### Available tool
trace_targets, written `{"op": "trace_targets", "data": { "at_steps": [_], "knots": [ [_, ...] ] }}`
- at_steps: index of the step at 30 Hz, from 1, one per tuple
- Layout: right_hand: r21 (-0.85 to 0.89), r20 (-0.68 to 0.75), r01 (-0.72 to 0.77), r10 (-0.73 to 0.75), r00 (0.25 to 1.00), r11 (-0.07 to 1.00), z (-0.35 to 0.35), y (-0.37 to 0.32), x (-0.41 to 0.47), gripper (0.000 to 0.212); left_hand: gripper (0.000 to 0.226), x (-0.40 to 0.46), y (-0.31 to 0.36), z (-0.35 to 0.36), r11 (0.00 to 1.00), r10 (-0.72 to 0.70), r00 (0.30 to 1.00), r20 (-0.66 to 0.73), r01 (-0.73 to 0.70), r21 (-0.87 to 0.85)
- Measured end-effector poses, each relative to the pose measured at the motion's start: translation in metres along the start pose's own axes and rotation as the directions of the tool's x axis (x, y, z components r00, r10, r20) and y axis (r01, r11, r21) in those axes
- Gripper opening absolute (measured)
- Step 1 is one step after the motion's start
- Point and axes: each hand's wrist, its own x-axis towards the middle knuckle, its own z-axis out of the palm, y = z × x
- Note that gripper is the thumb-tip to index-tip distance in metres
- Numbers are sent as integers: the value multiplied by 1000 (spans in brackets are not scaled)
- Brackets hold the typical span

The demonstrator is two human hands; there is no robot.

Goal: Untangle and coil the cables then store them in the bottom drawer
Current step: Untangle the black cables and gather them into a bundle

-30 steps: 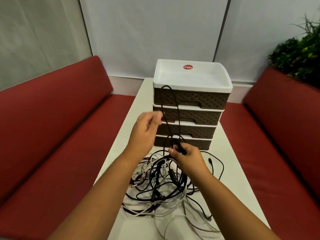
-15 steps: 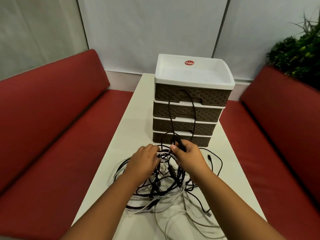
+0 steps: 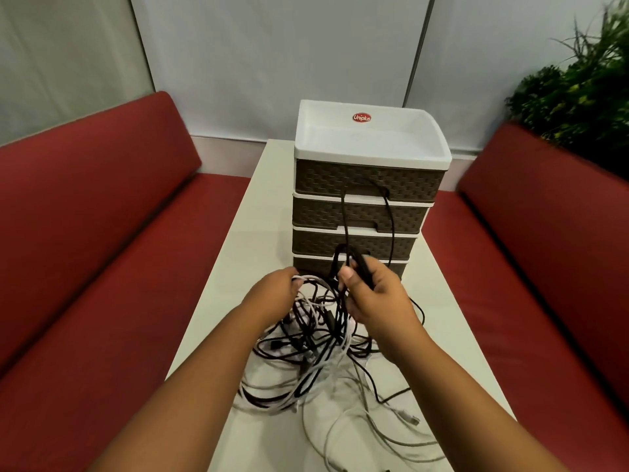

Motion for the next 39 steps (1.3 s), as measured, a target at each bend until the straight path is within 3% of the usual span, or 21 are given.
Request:
{"op": "trace_targets", "data": {
  "at_steps": [4,9,16,19,23,26,28,30,33,35,36,39],
  "knots": [
    [166,-10,138,-138,990,976,-10,-54,-5,15,22,1,-17,8,996,-93,995,39,93,5],
    [75,15,129,-130,991,989,-33,-84,-1,12,25,-6,-14,15,996,-86,996,6,86,-35],
    [-33,58,103,-101,993,994,-50,-83,-13,8,45,-20,-2,4,992,-61,998,-14,62,110],
    [-101,44,122,-118,992,987,-54,-85,-25,10,45,-25,-4,5,996,-51,997,-65,55,69],
    [-75,-32,214,-217,976,974,-55,-89,-47,19,28,-28,-9,12,997,54,975,-216,-64,-40],
    [-51,-68,266,-269,961,963,-57,-95,-64,27,30,-40,10,9,961,57,970,-235,-117,-251],
    [-43,-56,278,-280,958,960,-60,-98,-73,21,43,-56,41,-3,859,-26,995,-100,-29,-512],
    [-65,-17,276,-277,961,959,-63,-99,-83,17,61,-76,76,-17,684,-43,994,101,102,-722],
    [-175,129,276,-256,958,945,-68,-98,-98,14,81,-104,120,-36,312,133,926,354,300,-901],
    [-210,274,256,-194,942,944,-73,-100,-118,8,84,-125,145,-45,98,194,904,381,369,-924],
    [-228,349,250,-161,923,941,-75,-98,-129,12,82,-135,155,-49,44,200,903,381,380,-924],
    [-336,457,186,-13,889,923,-80,-84,-154,11,55,-154,173,-49,77,124,919,374,367,-927]
  ]
}}
